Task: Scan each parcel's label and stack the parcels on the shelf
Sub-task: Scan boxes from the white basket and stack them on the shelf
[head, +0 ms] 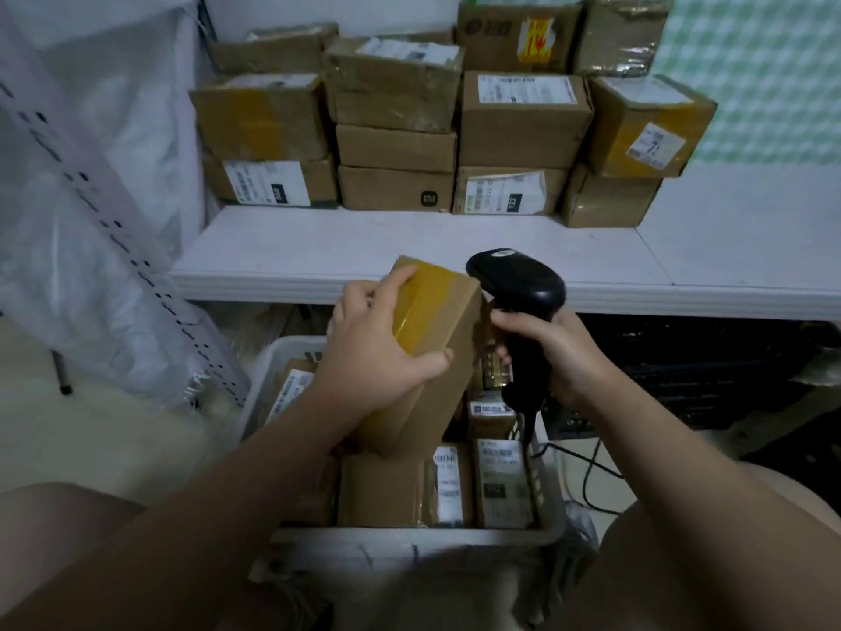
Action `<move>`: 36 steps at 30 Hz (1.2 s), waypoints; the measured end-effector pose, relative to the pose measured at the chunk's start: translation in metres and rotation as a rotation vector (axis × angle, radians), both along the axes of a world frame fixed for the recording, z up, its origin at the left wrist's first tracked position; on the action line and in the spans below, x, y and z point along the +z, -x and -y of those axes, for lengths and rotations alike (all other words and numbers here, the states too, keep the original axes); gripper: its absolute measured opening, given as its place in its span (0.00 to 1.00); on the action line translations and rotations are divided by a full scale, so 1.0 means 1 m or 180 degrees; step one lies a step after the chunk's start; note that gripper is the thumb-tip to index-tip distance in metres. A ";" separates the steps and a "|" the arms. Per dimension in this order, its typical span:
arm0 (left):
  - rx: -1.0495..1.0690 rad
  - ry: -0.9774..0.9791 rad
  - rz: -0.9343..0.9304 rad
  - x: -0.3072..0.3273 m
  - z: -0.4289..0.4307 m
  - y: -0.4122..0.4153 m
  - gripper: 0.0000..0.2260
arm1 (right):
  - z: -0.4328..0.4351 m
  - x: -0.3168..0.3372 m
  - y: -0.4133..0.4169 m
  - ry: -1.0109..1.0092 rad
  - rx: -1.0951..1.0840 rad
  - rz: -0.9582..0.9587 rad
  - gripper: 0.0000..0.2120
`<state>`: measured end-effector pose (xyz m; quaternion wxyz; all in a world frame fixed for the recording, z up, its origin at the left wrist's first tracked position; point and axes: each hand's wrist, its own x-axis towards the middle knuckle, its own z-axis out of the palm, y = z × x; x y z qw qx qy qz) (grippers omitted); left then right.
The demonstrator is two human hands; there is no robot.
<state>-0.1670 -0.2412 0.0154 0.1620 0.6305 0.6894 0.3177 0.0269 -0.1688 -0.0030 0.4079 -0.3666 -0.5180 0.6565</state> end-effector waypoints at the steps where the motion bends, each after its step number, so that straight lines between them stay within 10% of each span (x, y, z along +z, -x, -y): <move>1: -0.0055 -0.0232 -0.0196 0.011 0.000 0.003 0.41 | 0.000 0.006 0.000 -0.0103 -0.0011 -0.0126 0.10; 8: -0.0551 -0.1685 -0.2662 0.041 -0.043 0.020 0.43 | -0.004 0.026 0.000 -0.0189 -0.0309 -0.0647 0.17; 15: -0.0868 -0.0486 -0.3745 -0.004 -0.086 0.031 0.41 | -0.014 0.023 0.012 0.0053 -0.0690 -0.0645 0.27; 26: 0.0636 -0.0201 0.0218 0.014 -0.099 0.076 0.22 | -0.033 0.009 0.035 0.0397 -0.0423 -0.0320 0.16; 36: 0.0707 0.0604 0.0583 0.022 -0.106 0.086 0.48 | -0.035 0.006 0.058 0.0368 -0.0754 -0.0669 0.20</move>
